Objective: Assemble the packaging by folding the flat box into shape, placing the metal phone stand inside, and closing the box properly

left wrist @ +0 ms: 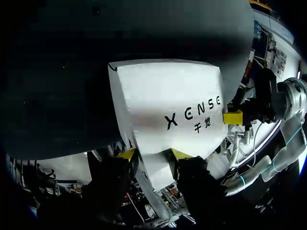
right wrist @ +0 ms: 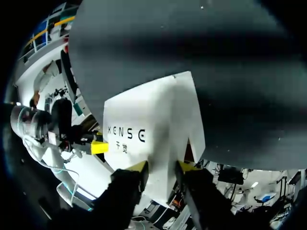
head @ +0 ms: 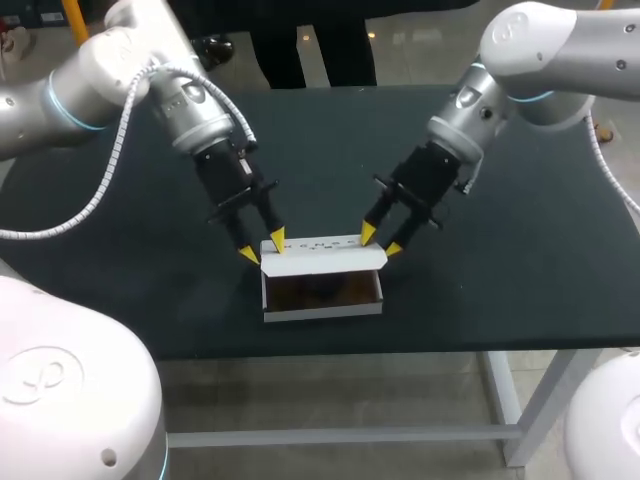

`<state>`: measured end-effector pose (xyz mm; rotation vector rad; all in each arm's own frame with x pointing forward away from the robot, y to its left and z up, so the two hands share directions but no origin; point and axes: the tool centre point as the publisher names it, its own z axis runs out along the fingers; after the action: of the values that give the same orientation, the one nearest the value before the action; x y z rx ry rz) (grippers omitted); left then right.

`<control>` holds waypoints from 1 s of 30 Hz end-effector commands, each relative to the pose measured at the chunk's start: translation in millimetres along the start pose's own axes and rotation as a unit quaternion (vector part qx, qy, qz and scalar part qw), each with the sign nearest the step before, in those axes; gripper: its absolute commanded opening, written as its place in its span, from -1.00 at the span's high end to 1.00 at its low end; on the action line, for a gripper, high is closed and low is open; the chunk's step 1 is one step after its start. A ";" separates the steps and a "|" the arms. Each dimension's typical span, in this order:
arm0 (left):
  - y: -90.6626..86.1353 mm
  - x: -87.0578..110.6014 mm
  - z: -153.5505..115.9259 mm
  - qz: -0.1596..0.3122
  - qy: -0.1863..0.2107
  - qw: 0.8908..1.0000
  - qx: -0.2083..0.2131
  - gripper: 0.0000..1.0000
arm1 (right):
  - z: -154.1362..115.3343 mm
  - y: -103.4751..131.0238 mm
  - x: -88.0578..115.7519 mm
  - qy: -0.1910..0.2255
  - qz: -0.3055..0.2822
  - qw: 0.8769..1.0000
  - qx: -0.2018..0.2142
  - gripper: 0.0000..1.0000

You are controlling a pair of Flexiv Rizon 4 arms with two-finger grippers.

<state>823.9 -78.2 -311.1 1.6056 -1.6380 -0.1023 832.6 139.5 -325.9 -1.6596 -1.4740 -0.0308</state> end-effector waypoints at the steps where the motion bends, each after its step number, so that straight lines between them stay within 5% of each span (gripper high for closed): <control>1: -3.4 5.9 -0.1 -0.002 -0.004 1.000 -0.007 0.12 | 0.4 2.9 6.9 -0.002 0.001 1.000 0.007 0.15; 30: -9.4 3.4 -7.0 -0.015 -0.002 0.999 -0.042 0.16 | -5.1 2.1 15.5 -0.004 0.012 1.000 0.025 0.15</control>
<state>830.5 -75.0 -309.0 1.5772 -1.5919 -0.1715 836.3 143.1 -316.6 -1.6478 -1.4476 0.0120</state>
